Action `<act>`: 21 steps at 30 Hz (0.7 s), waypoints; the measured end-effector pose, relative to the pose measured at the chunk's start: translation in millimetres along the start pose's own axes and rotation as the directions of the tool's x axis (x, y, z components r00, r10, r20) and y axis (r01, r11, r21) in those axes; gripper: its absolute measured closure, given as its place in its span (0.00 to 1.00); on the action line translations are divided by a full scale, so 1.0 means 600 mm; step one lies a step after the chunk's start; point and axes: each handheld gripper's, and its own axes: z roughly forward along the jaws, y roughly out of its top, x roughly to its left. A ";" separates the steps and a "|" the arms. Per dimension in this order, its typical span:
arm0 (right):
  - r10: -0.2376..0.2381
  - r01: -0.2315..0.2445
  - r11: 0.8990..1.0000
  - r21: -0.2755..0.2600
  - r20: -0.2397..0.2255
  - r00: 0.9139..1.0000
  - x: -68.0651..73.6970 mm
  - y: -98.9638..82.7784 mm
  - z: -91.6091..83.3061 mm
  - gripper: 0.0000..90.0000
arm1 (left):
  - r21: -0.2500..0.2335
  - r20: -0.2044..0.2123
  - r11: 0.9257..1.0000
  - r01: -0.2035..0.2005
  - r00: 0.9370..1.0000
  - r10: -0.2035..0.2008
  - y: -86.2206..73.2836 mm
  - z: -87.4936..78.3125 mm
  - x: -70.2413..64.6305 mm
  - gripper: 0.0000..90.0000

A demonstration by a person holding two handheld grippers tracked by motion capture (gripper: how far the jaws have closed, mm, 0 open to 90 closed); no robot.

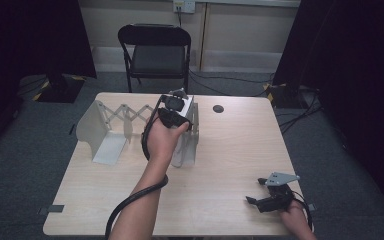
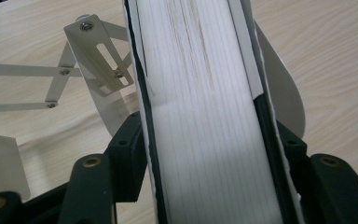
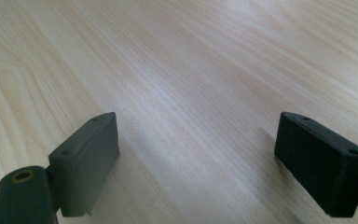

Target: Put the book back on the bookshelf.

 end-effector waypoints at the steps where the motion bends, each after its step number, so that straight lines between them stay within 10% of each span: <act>1: 0.000 0.000 1.000 0.000 0.000 1.000 0.000 0.000 0.000 0.15 | 0.000 0.000 1.000 0.000 1.000 0.000 0.000 0.000 0.000 0.47; 21: 0.000 0.000 1.000 0.000 0.001 1.000 0.000 0.000 0.000 0.15 | 0.003 0.015 1.000 -0.016 1.000 0.016 -0.019 -0.006 -0.001 0.46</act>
